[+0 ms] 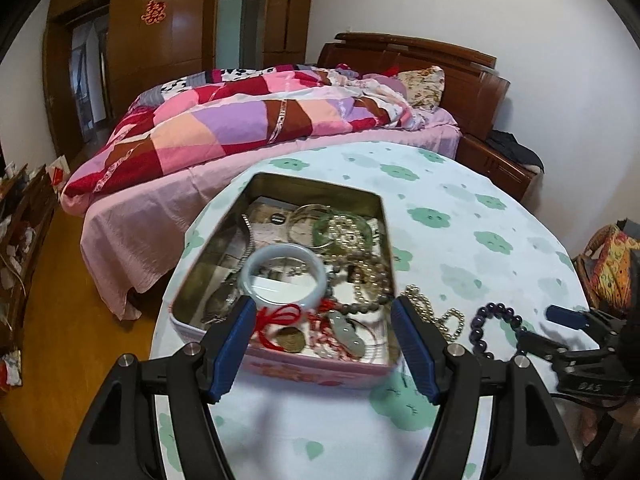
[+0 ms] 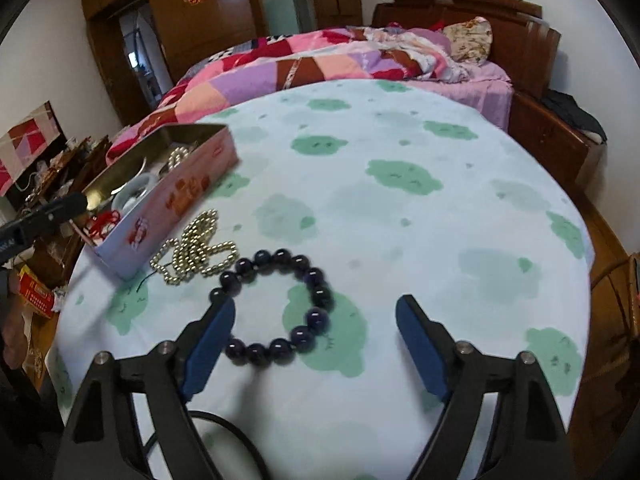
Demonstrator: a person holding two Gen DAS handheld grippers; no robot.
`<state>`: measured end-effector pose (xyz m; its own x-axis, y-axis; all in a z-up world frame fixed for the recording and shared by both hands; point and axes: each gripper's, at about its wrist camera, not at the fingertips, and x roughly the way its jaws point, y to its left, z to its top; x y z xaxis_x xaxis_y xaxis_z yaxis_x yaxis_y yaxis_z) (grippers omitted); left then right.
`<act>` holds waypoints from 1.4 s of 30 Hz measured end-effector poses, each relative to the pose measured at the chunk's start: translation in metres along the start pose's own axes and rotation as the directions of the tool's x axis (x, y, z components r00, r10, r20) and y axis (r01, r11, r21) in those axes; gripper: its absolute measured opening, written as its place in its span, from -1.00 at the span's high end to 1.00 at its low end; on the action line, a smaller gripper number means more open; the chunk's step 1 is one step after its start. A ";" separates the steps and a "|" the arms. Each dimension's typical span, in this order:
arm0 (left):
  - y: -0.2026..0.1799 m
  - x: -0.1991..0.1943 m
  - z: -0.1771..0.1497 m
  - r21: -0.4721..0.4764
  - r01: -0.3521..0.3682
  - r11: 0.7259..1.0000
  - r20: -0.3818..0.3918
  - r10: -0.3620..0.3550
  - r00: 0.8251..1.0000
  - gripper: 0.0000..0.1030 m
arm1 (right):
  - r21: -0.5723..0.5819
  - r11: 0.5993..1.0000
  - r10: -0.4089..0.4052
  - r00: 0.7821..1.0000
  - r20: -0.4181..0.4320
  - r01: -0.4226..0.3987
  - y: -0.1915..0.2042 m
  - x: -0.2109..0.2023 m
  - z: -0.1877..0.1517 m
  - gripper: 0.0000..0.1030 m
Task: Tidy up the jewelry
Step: 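Grasp the dark bead bracelet with the right gripper while the left grasps the gold bead chain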
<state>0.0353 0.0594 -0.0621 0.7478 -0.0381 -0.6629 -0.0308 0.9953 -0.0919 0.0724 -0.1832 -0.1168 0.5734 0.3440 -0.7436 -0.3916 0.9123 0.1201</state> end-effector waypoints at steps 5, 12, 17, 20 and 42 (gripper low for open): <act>-0.015 0.000 -0.004 0.037 0.015 0.999 -0.007 -0.015 1.000 -0.36 | -0.023 0.998 -0.057 0.997 -0.059 0.056 0.002 0.017 0.001 -0.01; -0.035 0.001 -0.008 0.089 0.046 0.995 -0.014 -0.045 0.999 -0.35 | -0.108 0.987 -0.127 0.991 -0.048 0.121 0.009 0.016 -0.004 0.69; -0.063 0.001 -0.009 0.166 0.084 0.983 -0.022 -0.081 0.996 -0.35 | -0.031 0.983 -0.183 0.983 -0.030 0.182 -0.021 0.008 -0.007 0.69; -0.087 0.006 -0.010 0.235 0.105 0.966 -0.029 -0.101 0.995 -0.35 | -0.002 0.980 -0.200 0.979 -0.032 0.200 -0.037 0.007 -0.006 0.69; -0.116 0.075 -0.018 0.259 0.174 0.950 -0.214 -0.120 0.969 1.00 | -0.053 0.983 -0.176 0.984 0.036 0.177 -0.030 0.003 -0.009 0.68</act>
<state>0.0833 -0.0602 -0.1146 0.5863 -0.1751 -0.7909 0.2727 0.9620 -0.0108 0.0788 -0.2114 -0.1287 0.6586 0.1861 -0.7291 -0.3210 0.9459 -0.0485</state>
